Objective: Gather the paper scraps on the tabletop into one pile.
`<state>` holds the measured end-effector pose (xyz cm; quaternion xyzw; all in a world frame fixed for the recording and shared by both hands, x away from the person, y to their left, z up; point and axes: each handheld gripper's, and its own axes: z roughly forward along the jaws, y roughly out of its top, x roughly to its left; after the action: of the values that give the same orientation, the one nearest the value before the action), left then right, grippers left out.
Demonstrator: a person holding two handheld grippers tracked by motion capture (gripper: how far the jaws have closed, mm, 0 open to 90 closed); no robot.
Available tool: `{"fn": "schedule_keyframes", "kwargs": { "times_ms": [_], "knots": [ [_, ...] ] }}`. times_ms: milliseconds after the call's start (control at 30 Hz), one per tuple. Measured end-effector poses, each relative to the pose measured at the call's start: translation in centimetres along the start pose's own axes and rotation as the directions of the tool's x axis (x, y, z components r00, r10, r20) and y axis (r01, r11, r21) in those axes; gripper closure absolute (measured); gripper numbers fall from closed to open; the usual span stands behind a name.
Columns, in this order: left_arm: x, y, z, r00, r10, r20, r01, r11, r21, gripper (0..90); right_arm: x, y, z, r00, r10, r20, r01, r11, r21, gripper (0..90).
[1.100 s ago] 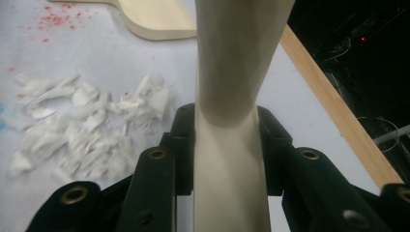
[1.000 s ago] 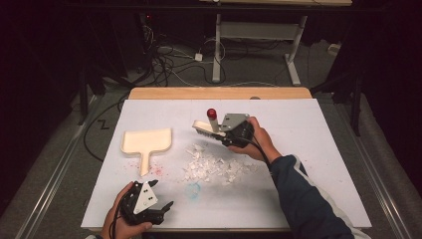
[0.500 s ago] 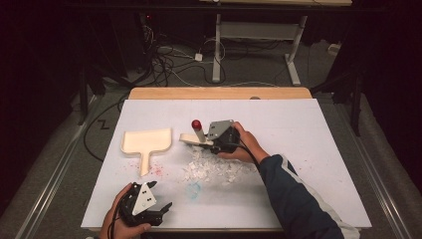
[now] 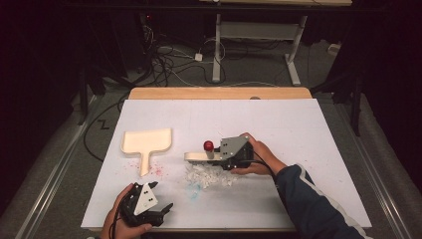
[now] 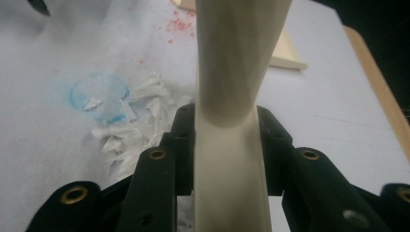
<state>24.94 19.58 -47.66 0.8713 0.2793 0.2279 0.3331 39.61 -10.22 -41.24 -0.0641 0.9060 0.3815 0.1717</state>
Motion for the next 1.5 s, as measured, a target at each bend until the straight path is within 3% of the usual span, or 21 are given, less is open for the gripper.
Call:
{"fn": "schedule_keyframes", "kwargs": {
  "times_ms": [233,367,467,533,567,667,733,833,900,967,1067,1100,1133,1167,1233,1300,1367,1400,1433,1500],
  "knots": [
    [0.0,0.1,0.2,0.9999,0.007,0.008,-0.007,1.0,0.004,18.4,-0.6,-0.4,-2.6,0.9893,0.087,0.118,-0.082,0.996,-0.045,67.7],
    [0.0,0.2,0.3,0.9999,0.007,0.008,-0.007,1.0,0.005,18.5,-0.7,-0.8,-4.5,0.9746,0.147,0.169,-0.141,0.989,-0.047,67.7],
    [-0.1,0.2,0.3,1.0,0.007,0.007,-0.007,1.0,0.004,18.5,-0.3,-1.1,-6.2,0.9548,0.193,0.226,-0.193,0.981,-0.025,67.7],
    [-0.1,0.2,0.3,0.9999,0.008,0.007,-0.008,1.0,0.005,18.5,0.1,-1.4,-7.4,0.9351,0.245,0.256,-0.249,0.968,-0.017,67.7],
    [-0.1,0.2,0.3,0.9999,0.008,0.007,-0.008,0.9999,0.007,18.6,0.3,-1.6,-8.0,0.9292,0.254,0.268,-0.262,0.965,-0.007,67.7],
    [-0.1,0.2,0.3,0.9999,0.009,0.007,-0.009,0.9999,0.008,18.5,1.1,-2.5,-9.5,0.8964,0.296,0.33,-0.321,0.947,0.024,67.7],
    [-0.1,0.3,0.3,0.9999,0.012,0.005,-0.012,0.9999,0.008,18.5,1.5,-3.3,-10.3,0.8654,0.336,0.372,-0.373,0.927,0.031,67.7],
    [-0.2,0.4,0.2,0.9999,0.017,0.002,-0.017,0.9998,0.005,18.5,2.0,-4.8,-11.1,0.8137,0.406,0.416,-0.461,0.887,0.037,67.7],
    [-0.2,0.5,0.2,0.9998,0.02,0.002,-0.02,0.9998,0.004,18.5,2.6,-5.6,-11.2,0.7762,0.427,0.464,-0.507,0.86,0.055,67.7],
    [-0.2,0.5,0.1,0.9996,0.027,0.0,-0.027,0.9996,0.003,18.5,3.2,-6.1,-10.9,0.7449,0.449,0.493,-0.548,0.833,0.07,67.7],
    [-0.3,0.7,0.1,0.9995,0.031,0.0,-0.031,0.9995,-0.002,18.5,4.2,-6.3,-9.7,0.72,0.473,0.508,-0.593,0.799,0.097,67.7],
    [-0.3,0.7,0.1,0.9994,0.034,-0.001,-0.034,0.9994,-0.001,18.6,4.5,-6.2,-9.2,0.718,0.478,0.506,-0.602,0.791,0.107,67.7],
    [-0.4,0.7,0.1,0.9994,0.035,0.001,-0.035,0.9994,-0.002,18.5,4.8,-6.0,-8.6,0.7226,0.474,0.504,-0.598,0.794,0.112,67.7],
    [-0.4,0.7,0.2,0.9994,0.034,0.0,-0.034,0.9994,-0.004,18.5,5.1,-5.7,-8.1,0.7192,0.476,0.506,-0.6,0.793,0.106,67.8],
    [-0.4,0.8,0.2,0.9993,0.037,0.002,-0.037,0.9993,-0.004,18.6,5.5,-4.9,-7.0,0.722,0.466,0.511,-0.594,0.796,0.113,67.7],
    [-0.4,0.8,0.3,0.9992,0.039,0.002,-0.039,0.9992,-0.001,18.5,5.8,-4.1,-5.9,0.7151,0.459,0.527,-0.592,0.799,0.107,67.7],
    [-0.4,0.8,0.3,0.9991,0.041,0.004,-0.041,0.9991,-0.001,18.6,6.1,-3.3,-4.8,0.7128,0.461,0.529,-0.594,0.797,0.107,67.7],
    [-0.4,0.8,0.2,0.9991,0.041,0.005,-0.041,0.9992,-0.001,18.5,6.2,-2.9,-4.4,0.7123,0.458,0.532,-0.589,0.802,0.099,67.7],
    [-0.4,0.8,0.2,0.9992,0.039,0.003,-0.039,0.9992,-0.003,18.5,6.3,-2.6,-3.9,0.7158,0.464,0.521,-0.589,0.803,0.094,67.7],
    [-0.3,0.7,0.1,0.9994,0.033,0.005,-0.033,0.9994,0.0,18.5,6.4,-2.0,-3.1,0.7113,0.472,0.521,-0.588,0.805,0.074,67.7]
  ]
}}
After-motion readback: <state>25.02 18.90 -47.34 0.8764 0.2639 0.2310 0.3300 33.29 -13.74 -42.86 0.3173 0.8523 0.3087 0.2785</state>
